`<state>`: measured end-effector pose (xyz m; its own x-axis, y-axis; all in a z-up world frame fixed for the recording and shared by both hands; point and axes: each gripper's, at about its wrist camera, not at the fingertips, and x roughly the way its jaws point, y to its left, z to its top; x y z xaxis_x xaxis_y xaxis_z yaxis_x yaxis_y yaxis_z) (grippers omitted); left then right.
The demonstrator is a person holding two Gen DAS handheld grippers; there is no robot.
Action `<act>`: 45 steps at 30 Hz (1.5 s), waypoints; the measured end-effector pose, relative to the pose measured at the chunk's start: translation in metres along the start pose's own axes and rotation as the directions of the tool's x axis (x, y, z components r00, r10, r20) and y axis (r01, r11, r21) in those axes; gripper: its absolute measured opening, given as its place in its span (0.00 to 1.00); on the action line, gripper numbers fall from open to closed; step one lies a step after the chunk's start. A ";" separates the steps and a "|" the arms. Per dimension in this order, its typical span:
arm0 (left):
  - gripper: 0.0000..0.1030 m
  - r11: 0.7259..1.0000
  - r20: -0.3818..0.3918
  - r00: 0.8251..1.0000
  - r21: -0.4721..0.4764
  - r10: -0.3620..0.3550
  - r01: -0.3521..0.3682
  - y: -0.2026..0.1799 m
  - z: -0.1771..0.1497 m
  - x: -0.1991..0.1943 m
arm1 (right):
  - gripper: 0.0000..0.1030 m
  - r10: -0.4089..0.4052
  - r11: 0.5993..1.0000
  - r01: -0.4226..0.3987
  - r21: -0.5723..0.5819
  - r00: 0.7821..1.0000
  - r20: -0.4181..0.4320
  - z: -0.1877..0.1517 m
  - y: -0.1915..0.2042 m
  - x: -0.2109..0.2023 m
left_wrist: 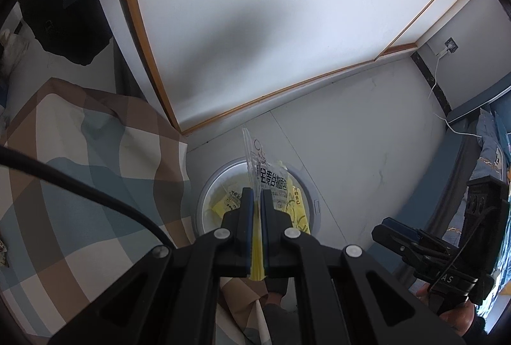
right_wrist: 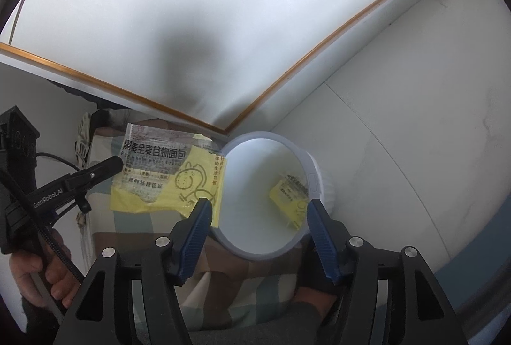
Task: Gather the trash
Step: 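Lower the clear bag into the bin and open the left gripper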
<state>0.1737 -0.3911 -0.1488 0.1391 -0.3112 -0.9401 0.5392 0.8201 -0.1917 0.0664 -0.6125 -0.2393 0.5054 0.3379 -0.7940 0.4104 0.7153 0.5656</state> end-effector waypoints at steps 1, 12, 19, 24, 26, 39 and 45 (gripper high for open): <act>0.01 1.000 -0.005 1.000 -0.002 0.000 0.000 0.001 0.000 0.001 | 0.62 -0.002 1.000 0.002 0.000 1.000 0.003 -0.001 0.002 0.002; 0.01 1.000 -0.072 0.997 -0.003 0.021 -0.021 0.000 -0.003 0.016 | 0.69 -0.005 0.997 0.004 0.074 1.000 0.012 -0.008 -0.009 -0.006; 0.01 0.998 -0.102 0.993 0.014 0.063 -0.062 -0.006 -0.004 0.027 | 0.72 0.018 0.994 -0.020 0.105 1.000 0.019 -0.011 -0.014 -0.010; 0.02 0.996 -0.118 0.989 -0.006 0.090 -0.091 -0.004 -0.005 0.032 | 0.73 0.030 0.993 -0.032 0.115 0.999 0.017 -0.013 -0.015 -0.012; 0.02 0.996 -0.129 0.988 -0.020 0.087 -0.090 -0.003 -0.006 0.034 | 0.73 0.032 0.993 -0.034 0.116 0.999 0.017 -0.014 -0.016 -0.012; 0.18 0.996 -0.119 0.990 -0.020 0.078 -0.081 -0.008 -0.015 0.021 | 0.73 0.024 0.992 -0.027 0.120 0.999 0.021 -0.017 -0.014 -0.019; 0.25 0.997 -0.075 0.994 -0.001 0.081 -0.081 -0.011 -0.019 0.005 | 0.75 0.013 0.992 -0.017 0.122 0.999 0.033 -0.019 -0.012 -0.025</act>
<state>0.1529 -0.3923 -0.1573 0.1193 -0.2072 -0.9710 0.5258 0.8428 -0.1152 0.0340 -0.6180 -0.2302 0.5356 0.3272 -0.7785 0.4913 0.6291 0.6024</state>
